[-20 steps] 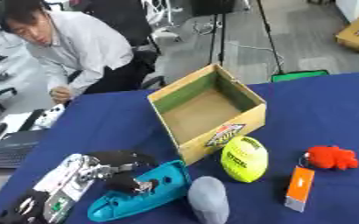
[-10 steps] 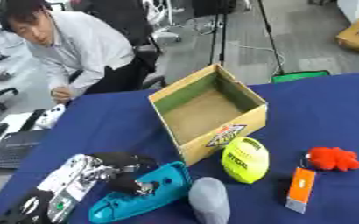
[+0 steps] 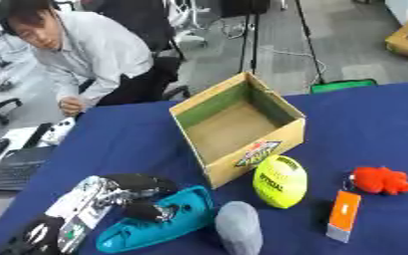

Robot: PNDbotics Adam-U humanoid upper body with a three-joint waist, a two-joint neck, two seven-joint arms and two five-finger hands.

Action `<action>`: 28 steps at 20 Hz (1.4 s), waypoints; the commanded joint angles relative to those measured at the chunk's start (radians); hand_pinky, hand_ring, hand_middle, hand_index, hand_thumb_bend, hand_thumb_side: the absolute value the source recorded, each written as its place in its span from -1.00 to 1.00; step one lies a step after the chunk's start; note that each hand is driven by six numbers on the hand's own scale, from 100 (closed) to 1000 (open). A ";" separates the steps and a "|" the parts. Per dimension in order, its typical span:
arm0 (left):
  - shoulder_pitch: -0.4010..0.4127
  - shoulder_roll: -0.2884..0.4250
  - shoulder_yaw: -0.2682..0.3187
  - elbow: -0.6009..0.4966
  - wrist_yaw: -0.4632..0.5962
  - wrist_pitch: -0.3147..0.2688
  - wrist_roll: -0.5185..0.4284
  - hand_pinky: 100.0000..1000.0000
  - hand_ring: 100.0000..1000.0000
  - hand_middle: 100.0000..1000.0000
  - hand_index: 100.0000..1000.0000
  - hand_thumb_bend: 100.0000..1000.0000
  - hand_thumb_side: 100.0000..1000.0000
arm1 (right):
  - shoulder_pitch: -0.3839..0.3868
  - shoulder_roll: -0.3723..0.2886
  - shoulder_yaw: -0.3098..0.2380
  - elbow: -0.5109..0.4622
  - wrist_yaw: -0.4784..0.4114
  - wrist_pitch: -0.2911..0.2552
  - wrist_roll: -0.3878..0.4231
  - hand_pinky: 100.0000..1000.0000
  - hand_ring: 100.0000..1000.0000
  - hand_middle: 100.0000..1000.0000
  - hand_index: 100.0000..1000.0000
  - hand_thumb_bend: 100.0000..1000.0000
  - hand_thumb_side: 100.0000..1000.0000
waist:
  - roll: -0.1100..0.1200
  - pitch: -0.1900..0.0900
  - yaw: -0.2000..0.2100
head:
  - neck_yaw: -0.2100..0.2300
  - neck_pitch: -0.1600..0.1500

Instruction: Pick up objects on the table and place them in the box.

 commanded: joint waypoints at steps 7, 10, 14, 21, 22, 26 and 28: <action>-0.020 0.014 0.010 -0.018 -0.011 0.004 0.008 0.99 1.00 0.76 0.60 -0.99 0.78 | -0.010 -0.026 -0.007 -0.012 -0.007 -0.003 -0.001 0.65 0.62 0.56 0.54 -1.00 0.63 | -0.011 -0.014 0.000 | 0.007 -0.004; -0.021 0.012 0.011 -0.018 -0.011 0.004 0.007 0.98 1.00 0.75 0.57 -1.00 0.76 | -0.011 -0.027 -0.007 -0.012 -0.008 -0.004 -0.001 0.66 0.62 0.56 0.54 -1.00 0.63 | -0.010 -0.015 0.001 | 0.007 -0.006; -0.022 0.010 0.013 -0.017 -0.011 0.005 0.008 0.97 1.00 0.71 0.48 -1.00 0.67 | -0.012 -0.029 -0.008 -0.012 -0.009 -0.004 -0.001 0.66 0.62 0.56 0.54 -1.00 0.63 | -0.009 -0.015 0.001 | 0.008 -0.008; -0.022 0.008 0.015 -0.017 -0.012 0.008 0.011 0.93 0.98 0.62 0.31 -1.00 0.51 | -0.015 -0.031 -0.011 -0.012 -0.011 -0.003 -0.001 0.66 0.62 0.56 0.54 -1.00 0.62 | -0.008 -0.015 0.001 | 0.008 -0.010; -0.022 0.008 0.015 -0.017 -0.012 0.010 0.012 0.93 0.98 0.62 0.31 -1.00 0.51 | -0.016 -0.031 -0.012 -0.012 -0.011 -0.003 -0.001 0.66 0.62 0.56 0.54 -1.00 0.62 | -0.008 -0.015 0.000 | 0.008 -0.011; -0.021 0.007 0.017 -0.018 -0.013 0.013 0.015 0.90 0.91 0.58 0.27 -1.00 0.41 | -0.016 -0.032 -0.013 -0.012 -0.012 -0.002 -0.001 0.67 0.63 0.56 0.54 -1.00 0.62 | -0.009 -0.015 0.000 | 0.009 -0.011; -0.019 0.007 0.017 -0.018 -0.016 0.016 0.017 0.87 0.87 0.55 0.27 -1.00 0.37 | -0.016 -0.032 -0.014 -0.012 -0.012 -0.001 -0.001 0.67 0.63 0.56 0.54 -1.00 0.61 | -0.009 -0.016 -0.001 | 0.010 -0.011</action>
